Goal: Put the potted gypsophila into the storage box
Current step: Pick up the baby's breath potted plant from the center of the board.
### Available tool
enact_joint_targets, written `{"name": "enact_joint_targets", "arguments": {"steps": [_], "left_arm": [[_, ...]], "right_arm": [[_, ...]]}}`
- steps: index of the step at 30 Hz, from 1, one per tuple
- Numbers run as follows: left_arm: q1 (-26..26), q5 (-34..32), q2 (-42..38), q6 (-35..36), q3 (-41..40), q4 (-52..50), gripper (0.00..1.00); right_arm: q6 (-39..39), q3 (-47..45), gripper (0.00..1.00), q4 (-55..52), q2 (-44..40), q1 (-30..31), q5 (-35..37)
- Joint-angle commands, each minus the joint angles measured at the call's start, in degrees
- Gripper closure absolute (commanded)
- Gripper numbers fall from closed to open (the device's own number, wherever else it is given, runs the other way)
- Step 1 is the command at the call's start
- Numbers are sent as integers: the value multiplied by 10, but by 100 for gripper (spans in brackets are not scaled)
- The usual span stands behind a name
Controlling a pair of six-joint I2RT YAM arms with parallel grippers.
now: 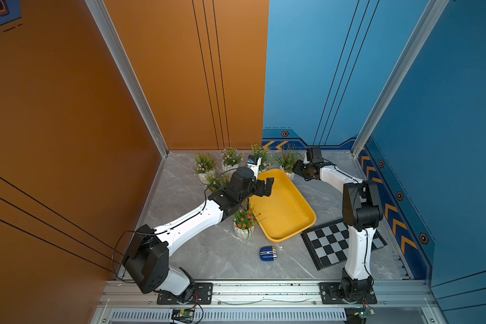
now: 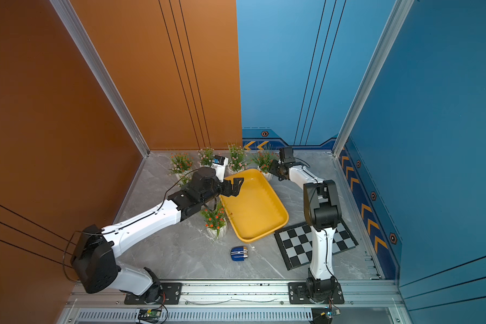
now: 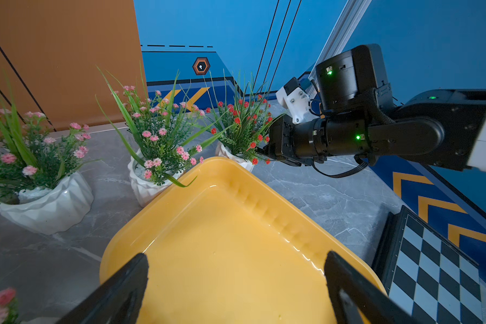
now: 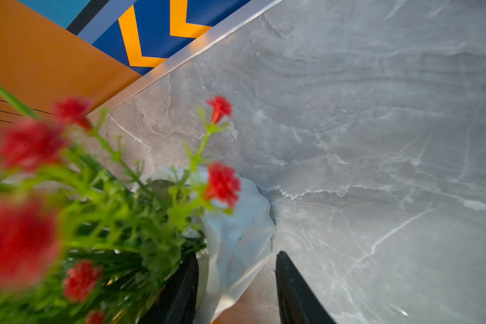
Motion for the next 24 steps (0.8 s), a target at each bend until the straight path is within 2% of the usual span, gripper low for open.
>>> {"name": "enact_joint_targets", "arguments": {"steps": [1, 7, 9, 14, 19, 24], "left_arm": [[-4, -12, -16, -5, -9, 13, 2], [-6, -15, -17, -6, -15, 12, 2], [-6, -17, -21, -6, -17, 11, 2], [-7, -21, -23, -4, -22, 12, 2], [-7, -20, -21, -1, -20, 8, 2], [-8, -18, -26, -1, -21, 9, 2]], "right_arm": [[-10, 12, 58, -54, 17, 6, 25], [-28, 51, 68, -127, 30, 12, 84], [-33, 67, 74, -152, 39, 15, 97], [-30, 74, 83, -168, 44, 17, 106], [-36, 74, 94, -170, 24, 18, 112], [-56, 72, 99, -169, -23, 18, 126]]}}
